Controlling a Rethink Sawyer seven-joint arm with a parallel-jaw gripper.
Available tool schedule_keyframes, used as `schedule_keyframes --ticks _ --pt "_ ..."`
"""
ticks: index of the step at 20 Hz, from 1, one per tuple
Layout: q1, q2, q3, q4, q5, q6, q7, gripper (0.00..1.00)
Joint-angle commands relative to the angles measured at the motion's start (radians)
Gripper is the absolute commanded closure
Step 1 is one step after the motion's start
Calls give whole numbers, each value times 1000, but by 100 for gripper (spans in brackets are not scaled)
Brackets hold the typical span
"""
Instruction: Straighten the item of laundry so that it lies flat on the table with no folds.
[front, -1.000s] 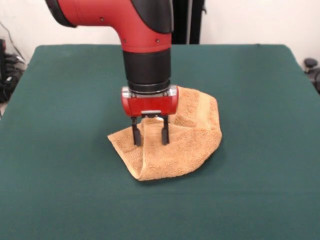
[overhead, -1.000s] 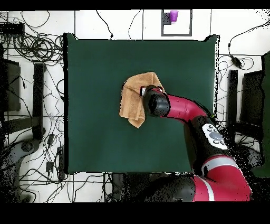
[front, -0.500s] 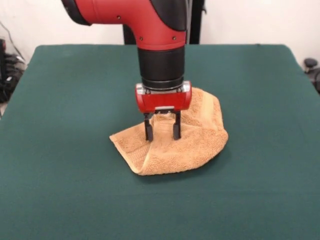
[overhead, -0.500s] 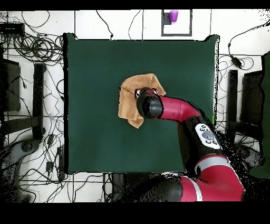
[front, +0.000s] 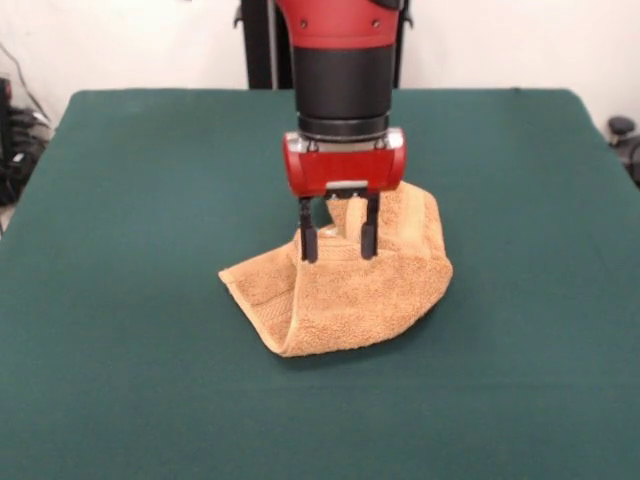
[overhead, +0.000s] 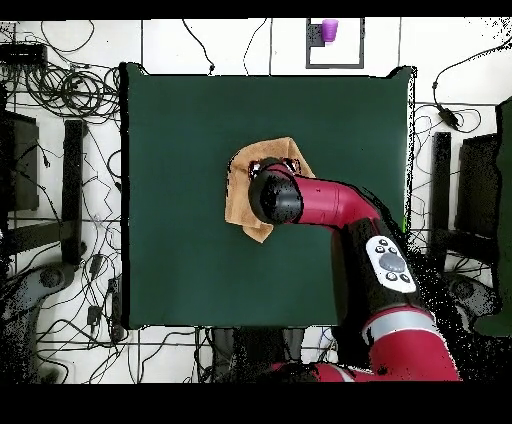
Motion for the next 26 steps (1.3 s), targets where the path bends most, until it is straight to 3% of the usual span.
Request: schedule_keyframes --ticks 1,9,10,26 --pt "46 -11 -5 61 3 121 113 0" --pt "34 -7 9 65 3 129 99 0" --pt "35 -7 8 65 5 132 101 100" --pt "24 -5 10 69 4 115 102 100"
